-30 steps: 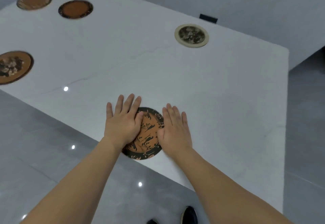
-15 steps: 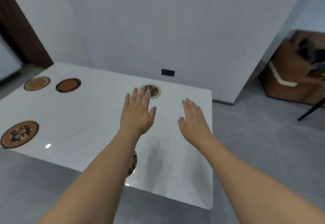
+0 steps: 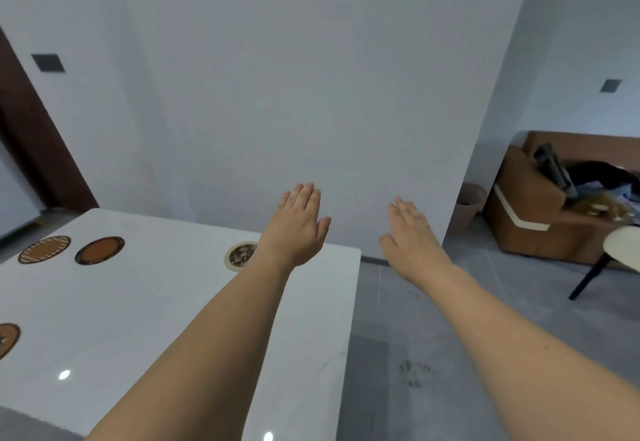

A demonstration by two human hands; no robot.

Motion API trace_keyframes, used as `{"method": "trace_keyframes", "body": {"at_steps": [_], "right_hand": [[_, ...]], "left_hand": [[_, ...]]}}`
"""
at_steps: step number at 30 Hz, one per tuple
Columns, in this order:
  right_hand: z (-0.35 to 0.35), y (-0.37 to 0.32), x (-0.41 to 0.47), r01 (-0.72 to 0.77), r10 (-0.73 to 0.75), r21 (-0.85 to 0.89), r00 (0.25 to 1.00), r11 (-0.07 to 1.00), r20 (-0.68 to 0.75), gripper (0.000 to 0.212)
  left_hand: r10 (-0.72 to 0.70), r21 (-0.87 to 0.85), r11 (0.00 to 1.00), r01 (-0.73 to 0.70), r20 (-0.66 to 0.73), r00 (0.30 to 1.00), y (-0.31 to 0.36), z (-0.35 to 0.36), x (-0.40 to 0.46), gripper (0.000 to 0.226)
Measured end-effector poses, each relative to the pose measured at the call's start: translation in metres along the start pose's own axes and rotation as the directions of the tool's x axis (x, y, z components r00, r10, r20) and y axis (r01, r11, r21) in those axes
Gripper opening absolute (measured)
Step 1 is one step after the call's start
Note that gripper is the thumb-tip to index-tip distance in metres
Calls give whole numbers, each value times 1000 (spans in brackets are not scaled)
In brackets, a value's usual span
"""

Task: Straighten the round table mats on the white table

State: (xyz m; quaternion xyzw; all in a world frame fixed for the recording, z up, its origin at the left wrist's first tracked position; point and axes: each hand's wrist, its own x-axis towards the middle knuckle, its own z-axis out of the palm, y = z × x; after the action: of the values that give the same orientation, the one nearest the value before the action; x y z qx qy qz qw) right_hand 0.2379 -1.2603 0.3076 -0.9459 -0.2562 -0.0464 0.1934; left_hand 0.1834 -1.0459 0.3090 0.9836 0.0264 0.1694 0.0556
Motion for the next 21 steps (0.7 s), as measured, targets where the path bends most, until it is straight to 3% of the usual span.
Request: {"method": "trace_keyframes", "body": {"at_steps": [7, 16, 21], "right_hand": [[-29, 68, 60, -12, 14, -25, 999, 1000, 49, 63], [-29, 115, 177, -78, 89, -111, 990, 991, 105, 64], [-35, 137, 244, -41, 55, -139, 994, 989, 100, 64]], "left_hand": [[14, 43, 999, -16, 47, 999, 43, 11, 84, 62], [42, -21, 999, -41, 42, 998, 30, 53, 232, 63], [52, -35, 998, -50, 49, 997, 27, 73, 303, 62]]}}
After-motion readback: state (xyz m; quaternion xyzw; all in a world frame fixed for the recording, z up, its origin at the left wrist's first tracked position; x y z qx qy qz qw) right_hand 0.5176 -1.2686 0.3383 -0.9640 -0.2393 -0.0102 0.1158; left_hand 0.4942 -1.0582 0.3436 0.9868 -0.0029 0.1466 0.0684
